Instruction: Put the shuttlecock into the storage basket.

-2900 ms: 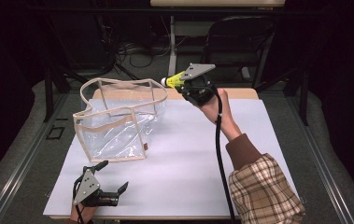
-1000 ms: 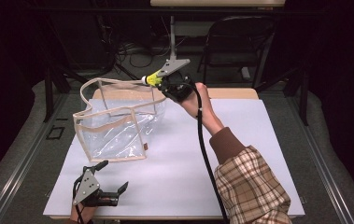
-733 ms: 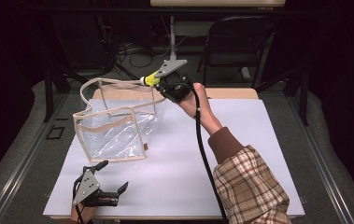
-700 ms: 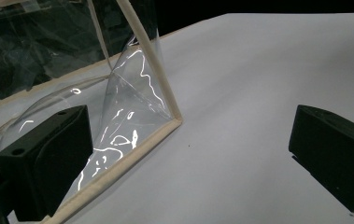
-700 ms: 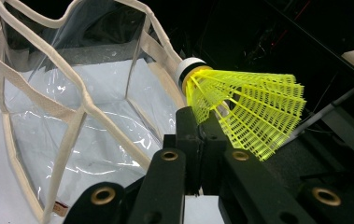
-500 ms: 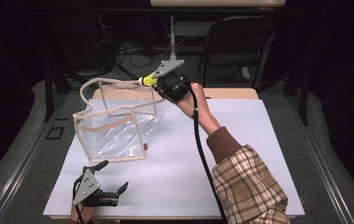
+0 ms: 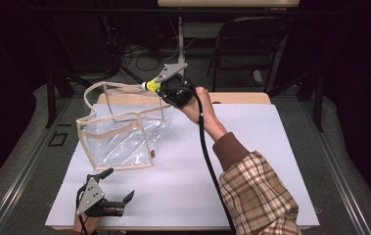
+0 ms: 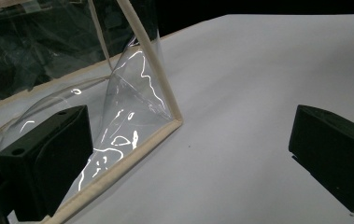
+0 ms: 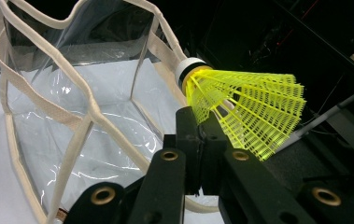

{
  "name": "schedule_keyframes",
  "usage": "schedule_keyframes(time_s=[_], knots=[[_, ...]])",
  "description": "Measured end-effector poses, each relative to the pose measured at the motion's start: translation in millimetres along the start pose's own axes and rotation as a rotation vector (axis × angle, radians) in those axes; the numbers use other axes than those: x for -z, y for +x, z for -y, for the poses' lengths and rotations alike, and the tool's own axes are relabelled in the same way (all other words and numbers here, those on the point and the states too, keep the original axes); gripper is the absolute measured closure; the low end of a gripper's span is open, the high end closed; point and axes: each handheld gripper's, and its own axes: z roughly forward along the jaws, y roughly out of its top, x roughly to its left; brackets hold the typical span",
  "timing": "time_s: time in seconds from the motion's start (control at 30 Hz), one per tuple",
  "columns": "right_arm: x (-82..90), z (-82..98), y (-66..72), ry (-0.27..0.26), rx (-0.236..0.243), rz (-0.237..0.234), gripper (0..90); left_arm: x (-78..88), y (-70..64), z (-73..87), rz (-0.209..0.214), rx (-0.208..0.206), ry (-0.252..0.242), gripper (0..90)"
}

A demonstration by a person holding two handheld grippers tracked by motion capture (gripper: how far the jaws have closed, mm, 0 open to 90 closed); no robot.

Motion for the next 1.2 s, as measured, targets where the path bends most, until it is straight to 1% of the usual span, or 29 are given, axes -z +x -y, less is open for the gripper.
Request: schedule_keyframes(time_s=[0.5, 0.97, 1.2], knots=[[-9.2, 0.5, 2.3, 0.019, -0.004, -0.012, 90.0, 0.1, 0.1, 0.1, 0.000, 0.000, 0.000, 0.0], [-19.3, -3.2, 11.4, 0.031, 0.007, -0.032, 90.0, 0.2, 0.0, 0.0, -0.001, -0.001, 0.001, 0.0], [-22.3, -4.4, 12.7, 0.033, 0.007, -0.036, 90.0, 0.2, 0.1, -0.1, 0.000, -0.004, 0.002, 0.0]])
